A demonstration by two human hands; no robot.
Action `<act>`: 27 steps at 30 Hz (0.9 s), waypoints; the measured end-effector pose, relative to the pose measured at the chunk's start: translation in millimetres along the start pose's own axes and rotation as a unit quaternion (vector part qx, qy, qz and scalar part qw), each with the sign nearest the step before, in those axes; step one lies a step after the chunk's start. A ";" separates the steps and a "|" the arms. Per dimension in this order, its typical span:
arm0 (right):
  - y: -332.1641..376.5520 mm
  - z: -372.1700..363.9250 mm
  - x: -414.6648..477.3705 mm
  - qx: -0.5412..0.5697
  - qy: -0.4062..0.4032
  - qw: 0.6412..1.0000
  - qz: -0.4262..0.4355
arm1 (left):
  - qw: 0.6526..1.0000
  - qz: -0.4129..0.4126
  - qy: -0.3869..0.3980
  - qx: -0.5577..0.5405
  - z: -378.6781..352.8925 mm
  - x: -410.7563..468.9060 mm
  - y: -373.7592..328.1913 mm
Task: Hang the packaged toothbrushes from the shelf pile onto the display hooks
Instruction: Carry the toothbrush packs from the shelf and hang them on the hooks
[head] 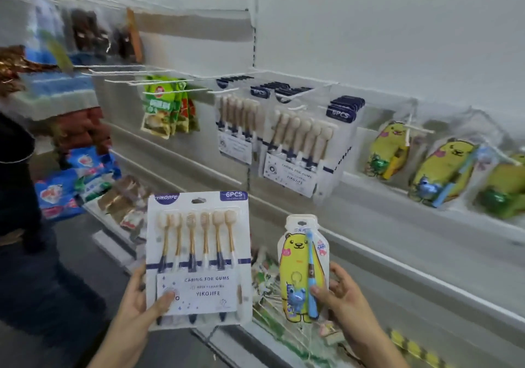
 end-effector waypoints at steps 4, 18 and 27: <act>9.5 -5.4 -12.6 0.016 -0.090 0.995 0.027 | 0.997 0.012 0.081 0.004 0.6 67.8 -14.6; 85.2 25.0 -119.6 -0.002 -0.297 0.946 0.127 | 0.954 -0.014 0.301 -0.003 -113.1 138.0 -95.4; 130.6 37.6 -158.9 -0.015 -0.362 0.917 0.167 | 0.948 -0.018 0.315 0.041 -149.8 136.4 -112.5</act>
Point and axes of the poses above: each hand's wrist, its own x-axis towards the middle knuckle, its own z-axis out of the back of the hand, y = z × x, the point moved 10 cm from there along x, towards the middle knuckle, and after that the axes turned 15 degrees about y, right-handed, at the moved point
